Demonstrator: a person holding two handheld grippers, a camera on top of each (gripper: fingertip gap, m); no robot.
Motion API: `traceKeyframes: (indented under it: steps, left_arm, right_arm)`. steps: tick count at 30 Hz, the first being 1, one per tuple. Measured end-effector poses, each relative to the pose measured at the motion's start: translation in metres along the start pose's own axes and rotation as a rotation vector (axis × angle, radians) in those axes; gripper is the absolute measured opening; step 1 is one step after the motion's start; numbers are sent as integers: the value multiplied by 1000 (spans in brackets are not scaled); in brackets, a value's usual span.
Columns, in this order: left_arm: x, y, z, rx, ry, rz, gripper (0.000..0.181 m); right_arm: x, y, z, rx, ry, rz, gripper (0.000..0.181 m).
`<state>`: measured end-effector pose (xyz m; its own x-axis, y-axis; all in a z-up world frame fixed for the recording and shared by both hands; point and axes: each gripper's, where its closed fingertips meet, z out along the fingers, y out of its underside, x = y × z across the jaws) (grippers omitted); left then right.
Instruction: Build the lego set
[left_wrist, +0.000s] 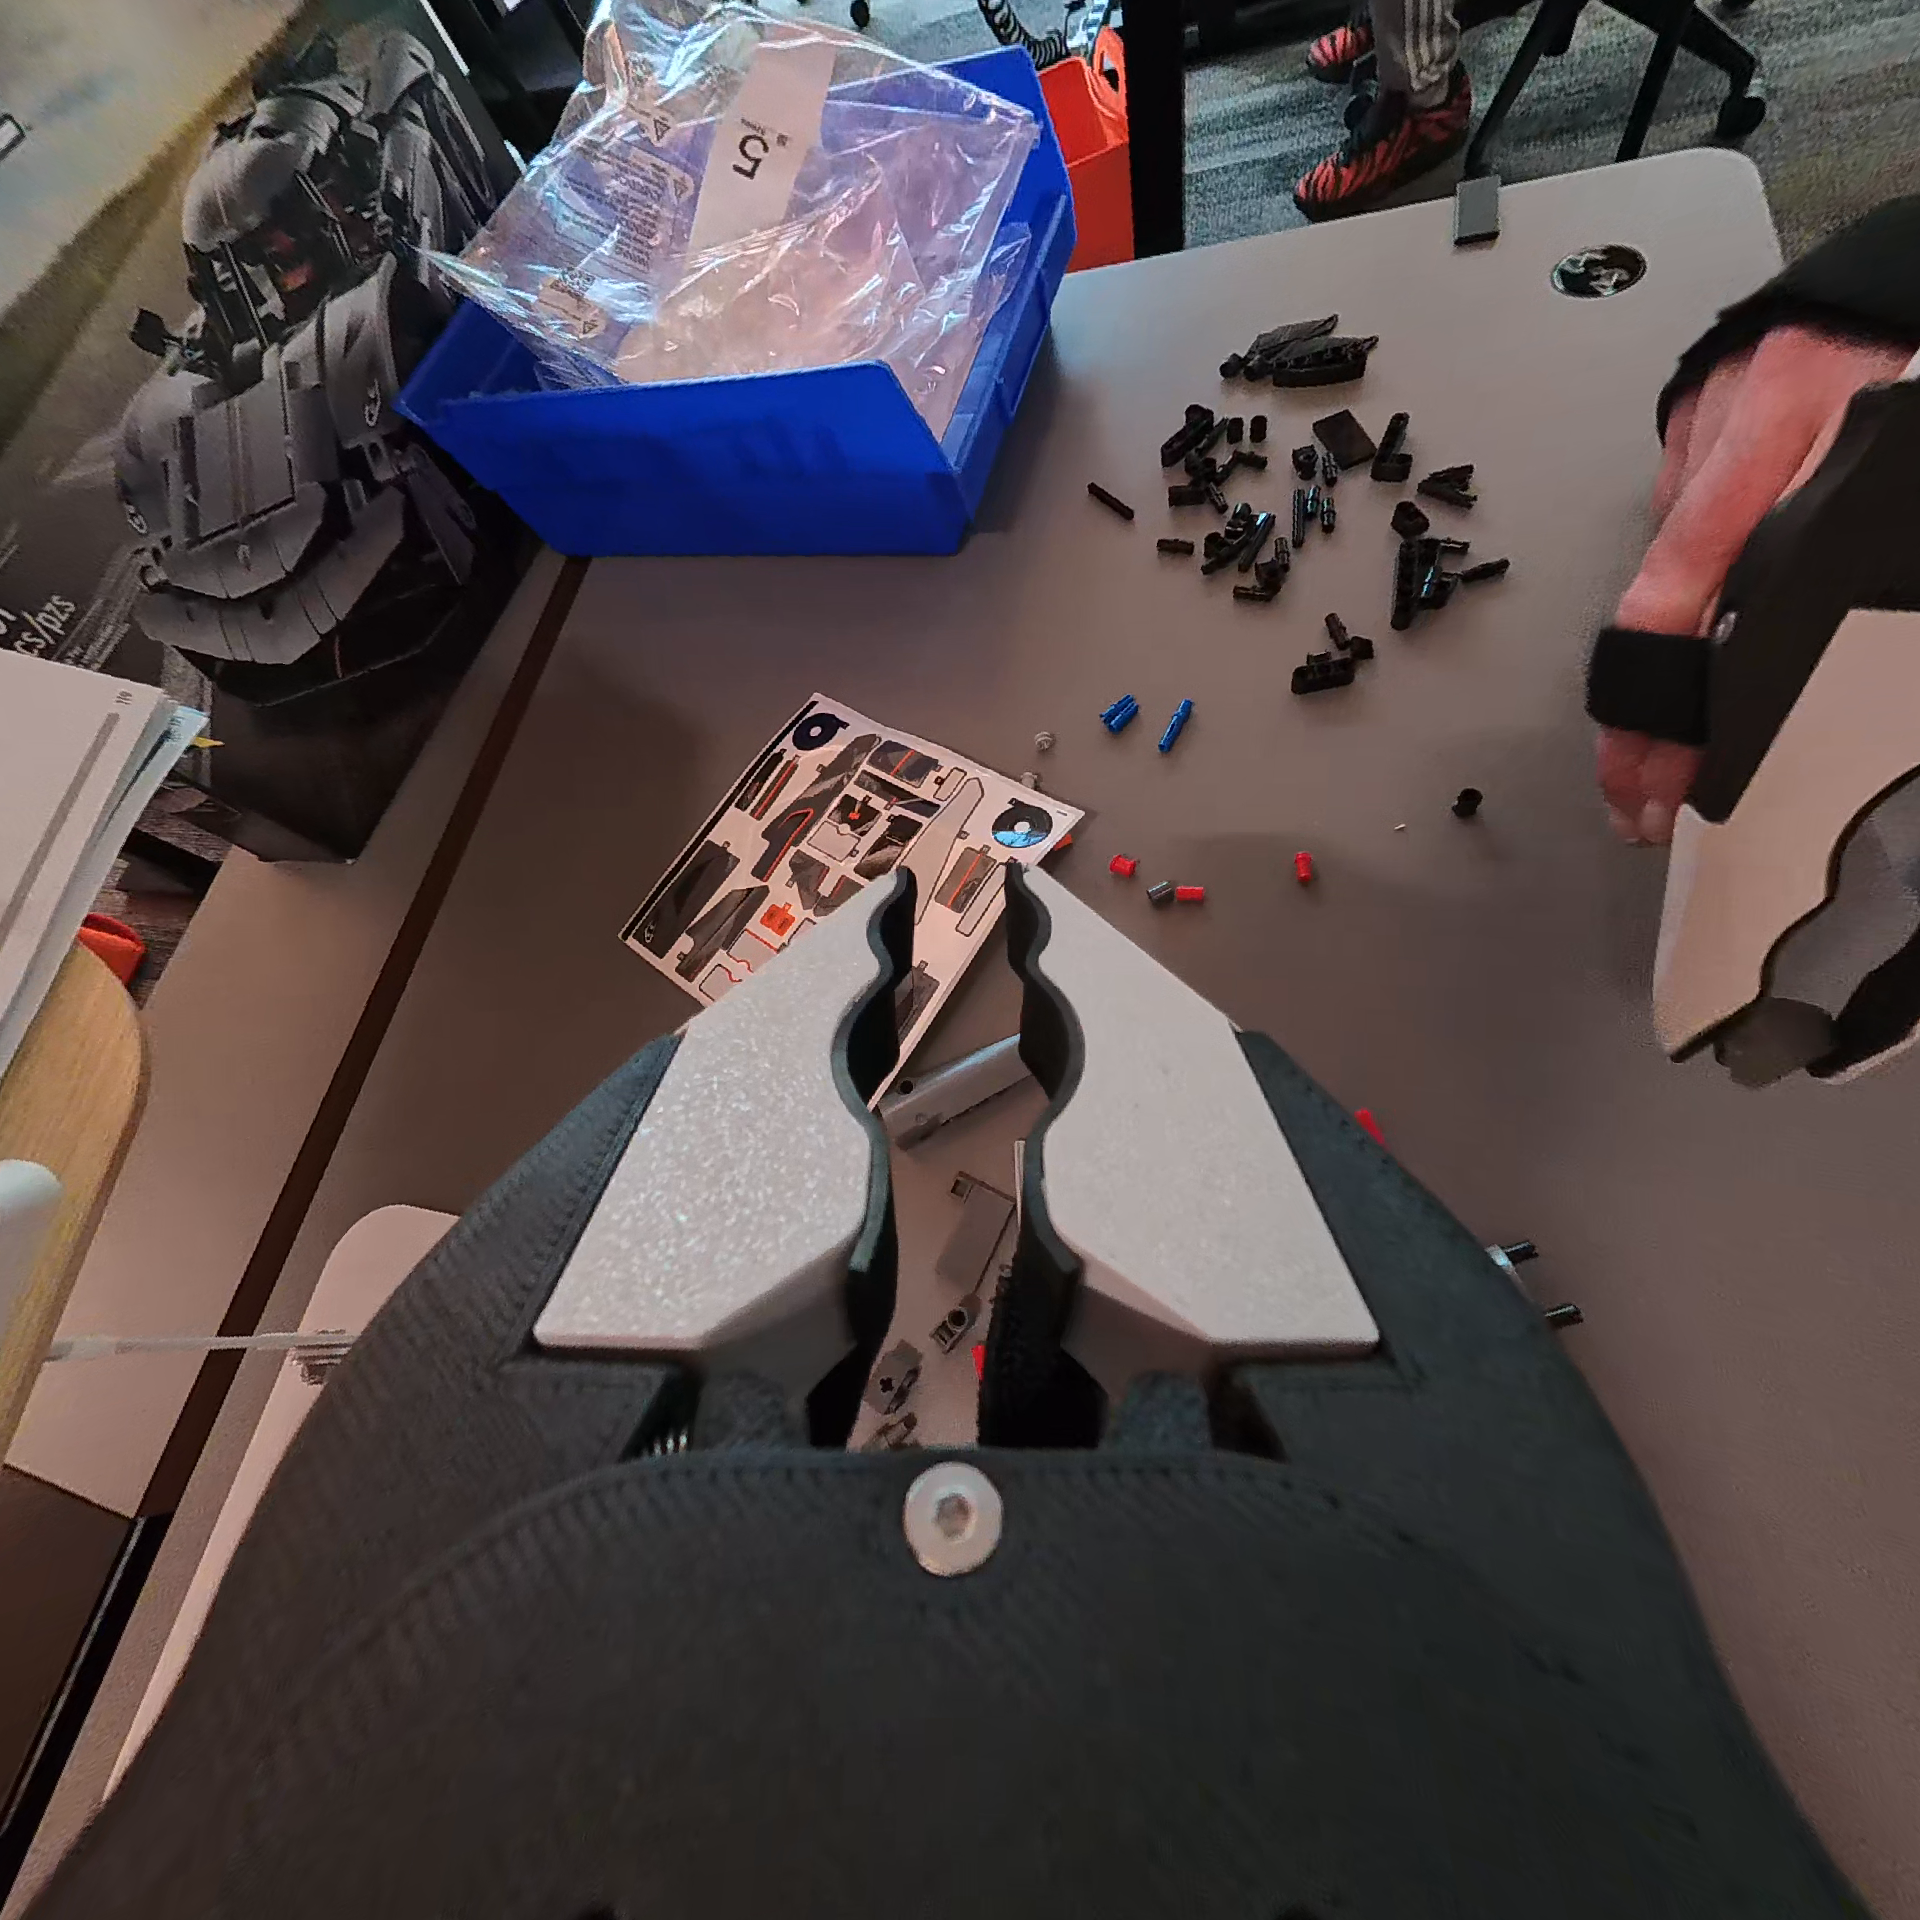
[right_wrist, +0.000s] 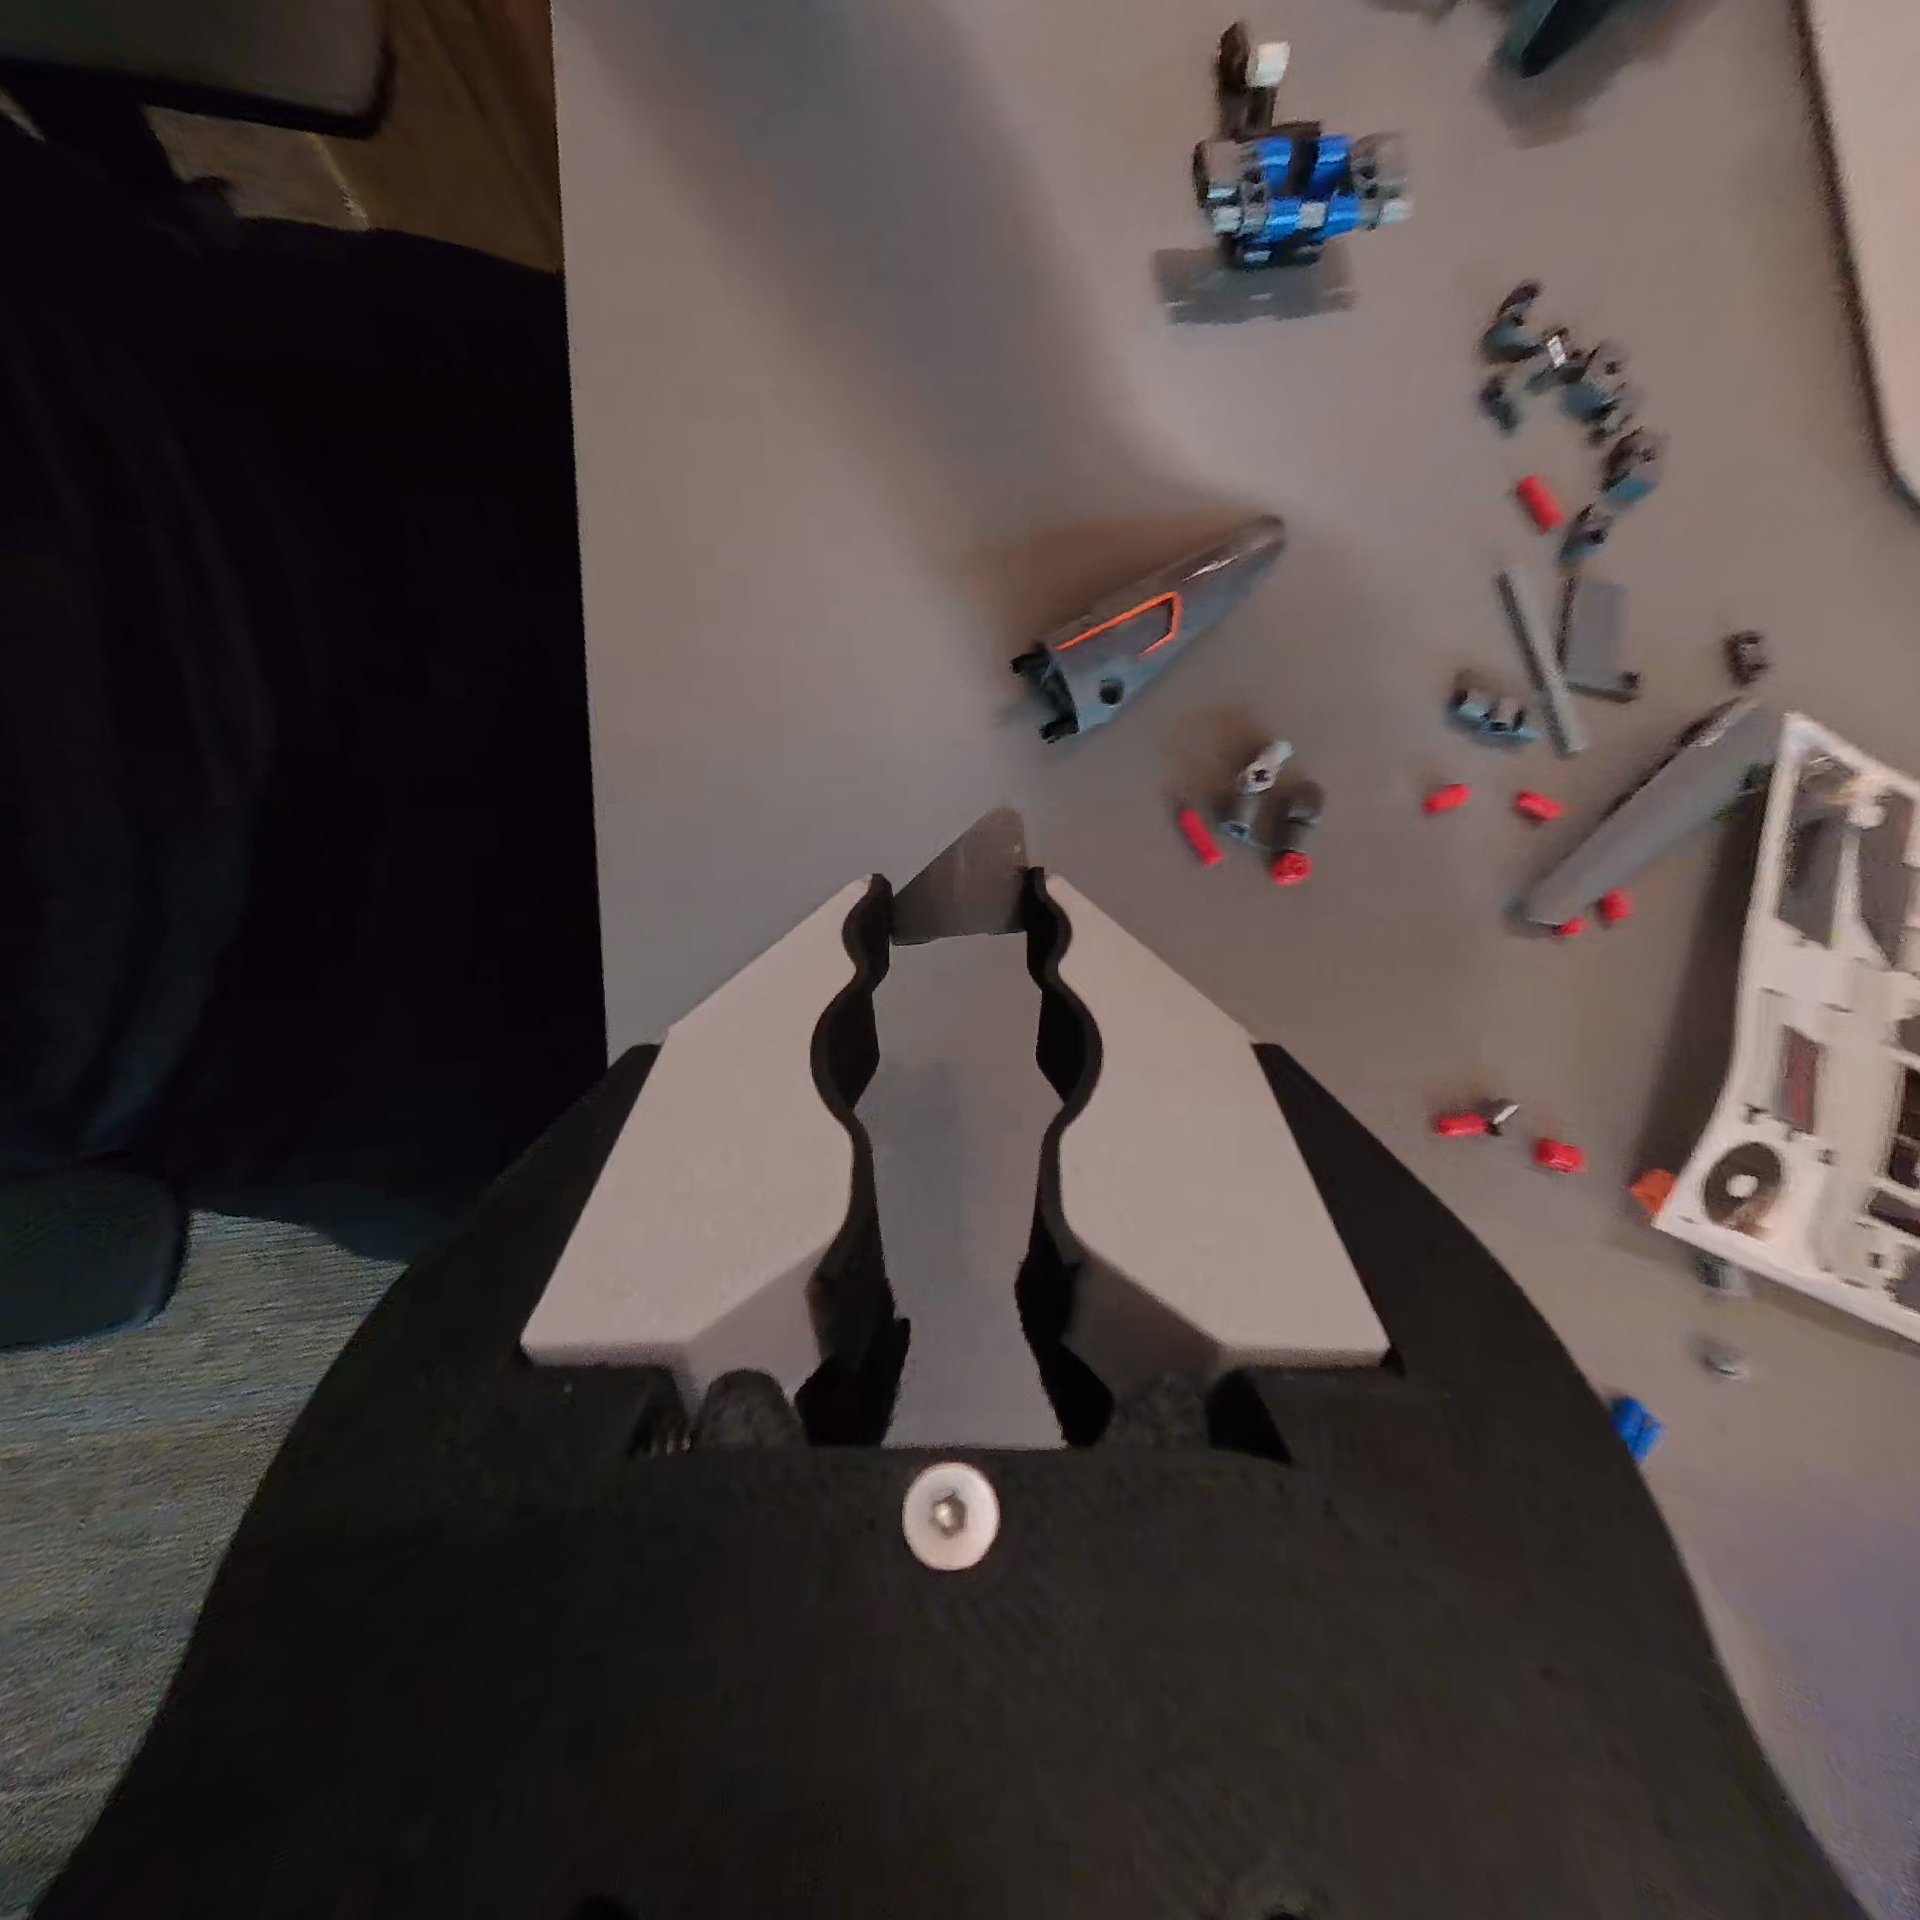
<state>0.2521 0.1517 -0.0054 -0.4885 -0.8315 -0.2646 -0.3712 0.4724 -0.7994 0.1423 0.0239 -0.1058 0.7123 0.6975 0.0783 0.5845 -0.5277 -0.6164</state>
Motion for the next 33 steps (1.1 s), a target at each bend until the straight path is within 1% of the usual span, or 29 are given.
traceKeyframes:
  steps: [2, 9, 19, 25, 28, 33]
  left_arm:
    - [0, 1, 0, -1, 0, -1, 14]
    - [-1, 1, -1, -3, 4, 0, 14]
    - [2, 1, -1, -7, 7, 6, 14]
    - [2, 7, 5, -26, 14, 0, 14]
    - [1, 9, 7, -32, 13, -3, 14]
    - [-2, 10, 5, -32, 9, -3, 14]
  right_arm:
    - [-4, 4, 4, -17, -42, 26, 24]
    - [-8, 13, 17, -71, -117, 100, 24]
    - [-3, 33, 35, -148, -147, 199, 24]
    - [-2, 34, 35, -119, -155, 228, 25]
    - [-5, 34, 35, -118, -151, 217, 32]
    - [-3, 36, 28, -117, -118, 205, 36]
